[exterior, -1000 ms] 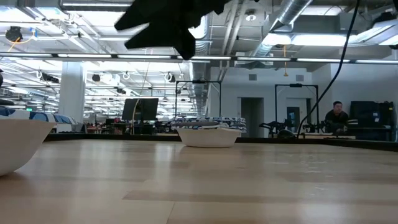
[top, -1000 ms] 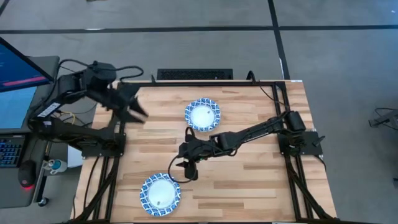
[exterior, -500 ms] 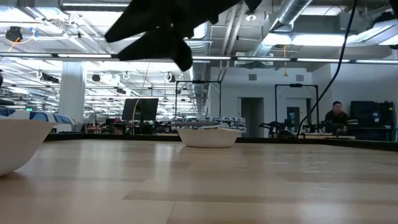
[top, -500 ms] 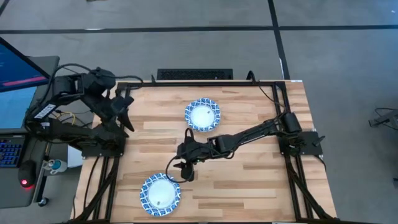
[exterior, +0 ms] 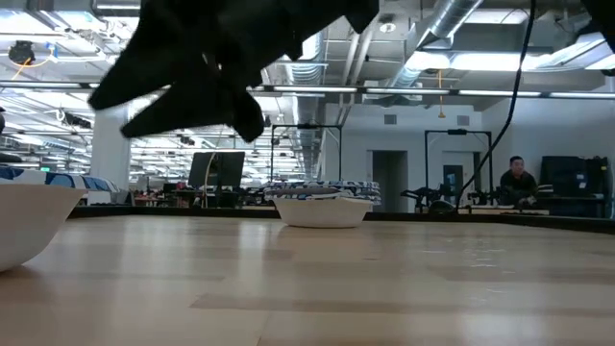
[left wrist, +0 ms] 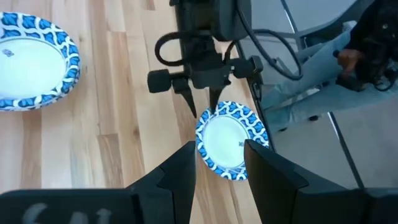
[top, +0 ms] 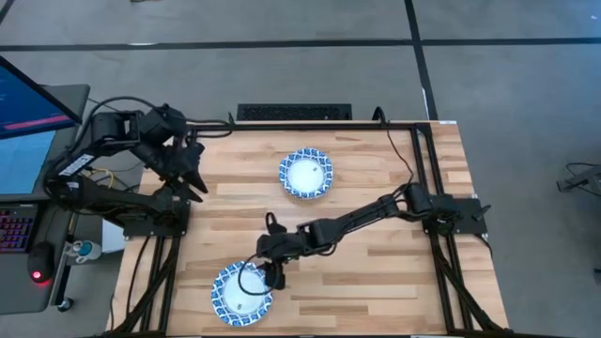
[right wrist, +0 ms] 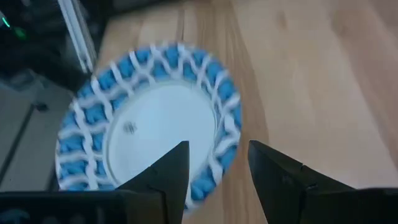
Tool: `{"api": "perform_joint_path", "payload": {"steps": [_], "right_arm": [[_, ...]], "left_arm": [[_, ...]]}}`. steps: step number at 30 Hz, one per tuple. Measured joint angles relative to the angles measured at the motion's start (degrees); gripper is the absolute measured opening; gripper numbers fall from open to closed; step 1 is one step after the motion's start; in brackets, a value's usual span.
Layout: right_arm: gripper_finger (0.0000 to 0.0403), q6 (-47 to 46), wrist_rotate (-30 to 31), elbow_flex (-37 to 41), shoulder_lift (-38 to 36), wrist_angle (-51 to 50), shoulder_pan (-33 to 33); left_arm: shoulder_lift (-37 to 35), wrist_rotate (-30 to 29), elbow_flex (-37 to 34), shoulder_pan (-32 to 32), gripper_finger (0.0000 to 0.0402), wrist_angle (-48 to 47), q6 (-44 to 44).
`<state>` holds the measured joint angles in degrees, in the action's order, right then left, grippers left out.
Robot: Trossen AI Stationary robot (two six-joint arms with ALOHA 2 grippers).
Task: Nest bowls inside each other
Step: Stack the white bowl on top of the other white bowl
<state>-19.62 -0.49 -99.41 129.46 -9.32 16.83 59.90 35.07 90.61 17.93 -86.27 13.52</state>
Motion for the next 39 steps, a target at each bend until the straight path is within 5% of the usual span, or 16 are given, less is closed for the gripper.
{"api": "perform_joint_path", "payload": {"steps": [10,39], "right_arm": [[0.0186,-3.92,-0.86,-9.31,6.96,-6.76,0.25],[0.0130,-2.42,-2.49,-8.31,6.80,-9.06,1.20]], "left_arm": [[-0.08,0.17,0.00,-0.02,0.0126,-0.05,-0.28],[-0.27,0.07,0.00,-0.02,0.0126,-0.01,-0.74]]}}
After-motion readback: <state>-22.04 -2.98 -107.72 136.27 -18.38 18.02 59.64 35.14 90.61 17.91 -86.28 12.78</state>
